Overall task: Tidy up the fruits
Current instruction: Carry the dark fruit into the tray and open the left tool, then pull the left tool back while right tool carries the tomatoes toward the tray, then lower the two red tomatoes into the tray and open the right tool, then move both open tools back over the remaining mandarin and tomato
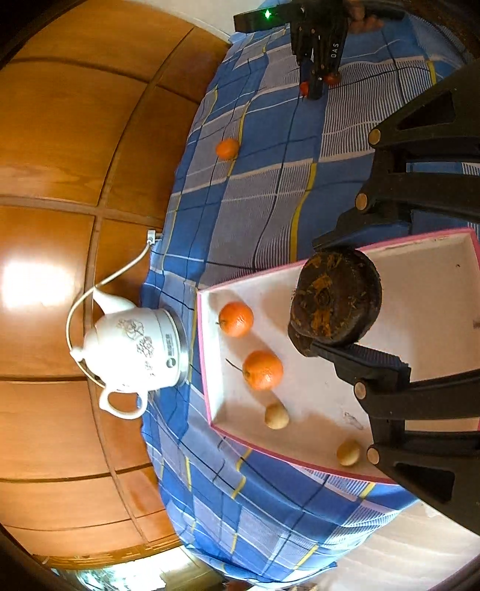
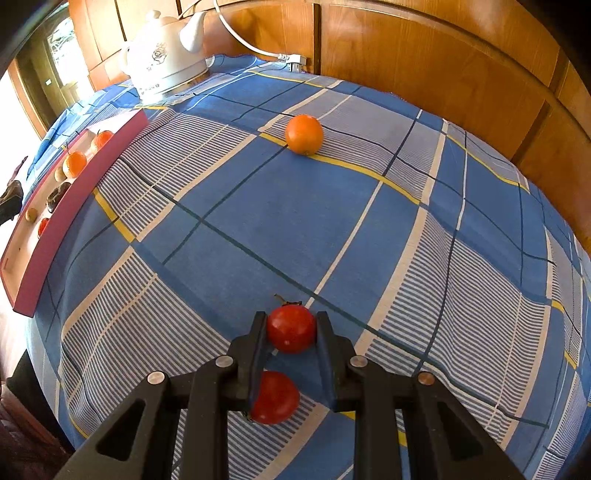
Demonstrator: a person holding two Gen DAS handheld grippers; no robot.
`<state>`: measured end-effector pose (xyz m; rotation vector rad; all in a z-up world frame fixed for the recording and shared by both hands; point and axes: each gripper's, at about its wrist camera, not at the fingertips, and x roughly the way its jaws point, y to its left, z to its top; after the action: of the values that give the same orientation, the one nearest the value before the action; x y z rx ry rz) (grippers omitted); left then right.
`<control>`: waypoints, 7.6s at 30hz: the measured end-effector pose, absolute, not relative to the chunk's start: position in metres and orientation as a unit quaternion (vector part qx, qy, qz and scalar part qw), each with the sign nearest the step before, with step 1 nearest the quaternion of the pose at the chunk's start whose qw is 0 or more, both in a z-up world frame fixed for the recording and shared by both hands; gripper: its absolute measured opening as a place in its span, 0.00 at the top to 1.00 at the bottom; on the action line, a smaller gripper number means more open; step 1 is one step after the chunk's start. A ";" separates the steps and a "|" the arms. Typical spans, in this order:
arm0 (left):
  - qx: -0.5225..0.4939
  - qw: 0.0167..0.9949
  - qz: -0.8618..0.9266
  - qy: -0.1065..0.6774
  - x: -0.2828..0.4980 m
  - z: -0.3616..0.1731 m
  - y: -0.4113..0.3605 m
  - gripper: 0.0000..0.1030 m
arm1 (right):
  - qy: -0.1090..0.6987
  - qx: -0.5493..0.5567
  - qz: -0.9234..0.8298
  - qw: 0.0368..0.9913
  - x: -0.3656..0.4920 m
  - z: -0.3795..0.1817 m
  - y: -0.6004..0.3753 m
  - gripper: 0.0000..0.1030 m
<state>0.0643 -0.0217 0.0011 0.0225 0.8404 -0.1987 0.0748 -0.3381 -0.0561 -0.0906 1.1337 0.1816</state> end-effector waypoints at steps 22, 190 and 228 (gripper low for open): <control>-0.054 0.892 -0.026 0.449 0.108 -0.034 0.062 0.53 | 0.534 -0.053 0.083 0.840 0.075 -0.055 -0.334 0.75; -0.018 0.927 -0.007 0.374 0.050 0.003 0.046 0.48 | 0.427 -0.005 0.206 0.880 0.034 0.001 -0.123 0.80; 0.062 0.923 -0.092 0.369 0.064 0.024 -0.036 0.48 | 0.464 -0.043 0.023 0.885 0.069 0.019 -0.363 0.76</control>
<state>0.0644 -0.0357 0.0239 0.1269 0.7581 -0.1894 0.0692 -0.3632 0.0189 -0.0892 0.9655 0.0476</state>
